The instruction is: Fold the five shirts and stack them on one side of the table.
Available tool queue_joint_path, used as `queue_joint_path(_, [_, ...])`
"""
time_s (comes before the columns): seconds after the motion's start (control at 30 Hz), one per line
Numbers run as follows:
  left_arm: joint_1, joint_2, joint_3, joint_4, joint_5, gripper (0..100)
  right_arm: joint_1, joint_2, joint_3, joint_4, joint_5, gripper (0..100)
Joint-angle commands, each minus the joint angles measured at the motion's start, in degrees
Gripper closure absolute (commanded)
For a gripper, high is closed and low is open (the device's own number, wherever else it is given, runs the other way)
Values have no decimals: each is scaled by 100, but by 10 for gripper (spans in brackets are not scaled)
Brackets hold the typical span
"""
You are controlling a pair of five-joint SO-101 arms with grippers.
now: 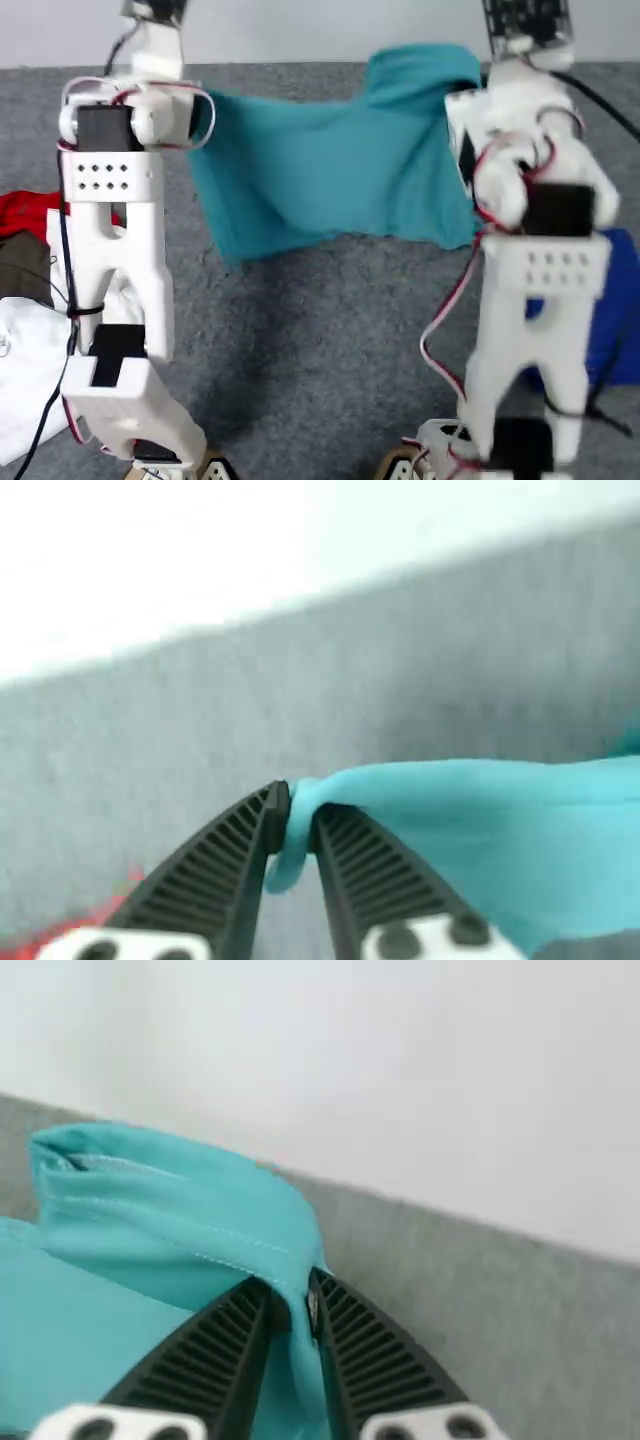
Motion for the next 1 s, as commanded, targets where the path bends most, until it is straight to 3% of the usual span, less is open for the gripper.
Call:
queue_joint_path(0.0, [-70,132,-356,-1011,26,987,48,673,-501,-892,378,990])
queue_joint_path(0.27, [-26,501,-356,-3912,26,987,48,2141,-3332,-1332,396,990])
queue_joint_path(0.47, [-44,448,-365,-4897,26,987,-127,3037,-6312,-1007,413,990])
queue_joint_path(0.6, [-132,448,-338,-4264,26,987,-242,3398,-7332,110,536,990])
queue_joint_path(0.97, [-466,448,-1305,18,26,987,-286,3714,-7402,3600,563,990])
